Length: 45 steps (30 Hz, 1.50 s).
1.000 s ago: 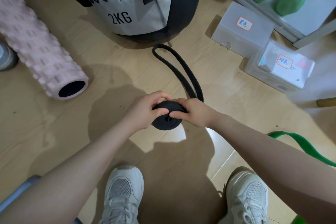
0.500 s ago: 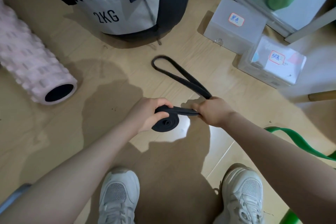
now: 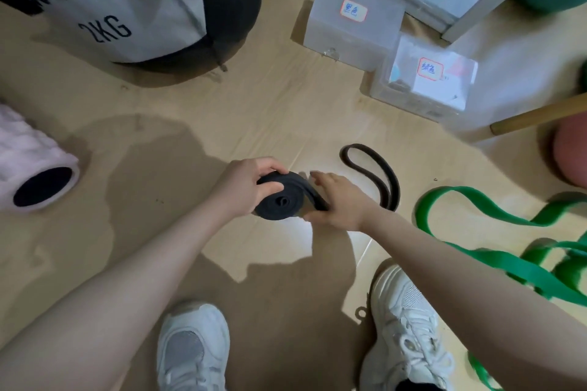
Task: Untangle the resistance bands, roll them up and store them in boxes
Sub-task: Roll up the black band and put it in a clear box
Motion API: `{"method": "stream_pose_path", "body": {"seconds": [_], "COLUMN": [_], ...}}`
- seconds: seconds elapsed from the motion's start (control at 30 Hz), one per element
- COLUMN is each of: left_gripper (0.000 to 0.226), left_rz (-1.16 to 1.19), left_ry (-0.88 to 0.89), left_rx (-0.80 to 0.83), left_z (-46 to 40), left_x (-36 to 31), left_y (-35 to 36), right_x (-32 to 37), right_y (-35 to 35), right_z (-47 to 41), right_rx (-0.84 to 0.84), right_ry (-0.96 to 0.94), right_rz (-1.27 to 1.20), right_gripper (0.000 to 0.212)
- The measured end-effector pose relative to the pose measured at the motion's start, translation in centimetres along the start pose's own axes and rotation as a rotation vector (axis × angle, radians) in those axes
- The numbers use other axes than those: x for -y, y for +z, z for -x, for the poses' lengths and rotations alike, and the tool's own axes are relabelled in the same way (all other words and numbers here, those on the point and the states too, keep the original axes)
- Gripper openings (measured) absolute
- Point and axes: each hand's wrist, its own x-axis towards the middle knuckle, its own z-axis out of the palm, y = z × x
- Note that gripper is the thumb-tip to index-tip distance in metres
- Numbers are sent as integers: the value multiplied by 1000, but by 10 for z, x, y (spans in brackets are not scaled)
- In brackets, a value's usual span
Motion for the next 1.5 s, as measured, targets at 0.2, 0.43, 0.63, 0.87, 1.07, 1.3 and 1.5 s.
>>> {"method": "stream_pose_path", "body": {"seconds": [0.2, 0.43, 0.63, 0.87, 1.07, 1.3, 1.5], "left_gripper": [39, 28, 25, 22, 17, 12, 20], "left_rz": [138, 540, 719, 839, 614, 478, 625], "left_ry": [-6, -29, -19, -148, -296, -267, -189], "left_rx": [-49, -239, -396, -349, 40, 37, -108], "left_z": [12, 27, 34, 42, 45, 39, 42], "left_x": [10, 12, 3, -6, -7, -7, -6], "left_y": [-11, -25, -18, -23, -37, -26, -27], "right_x": [43, 52, 68, 78, 73, 71, 66], "right_y": [-21, -14, -11, -29, -43, -40, -58], "right_z": [-10, -12, -9, -19, -21, -18, -21], "right_rx": [82, -69, -138, -88, 168, 128, 63], "right_ry": [-209, -271, -231, -255, -363, -397, -318], "right_rz": [-349, -409, -661, -621, -160, -130, -196], "right_gripper": [38, 30, 34, 29, 33, 50, 25]}}
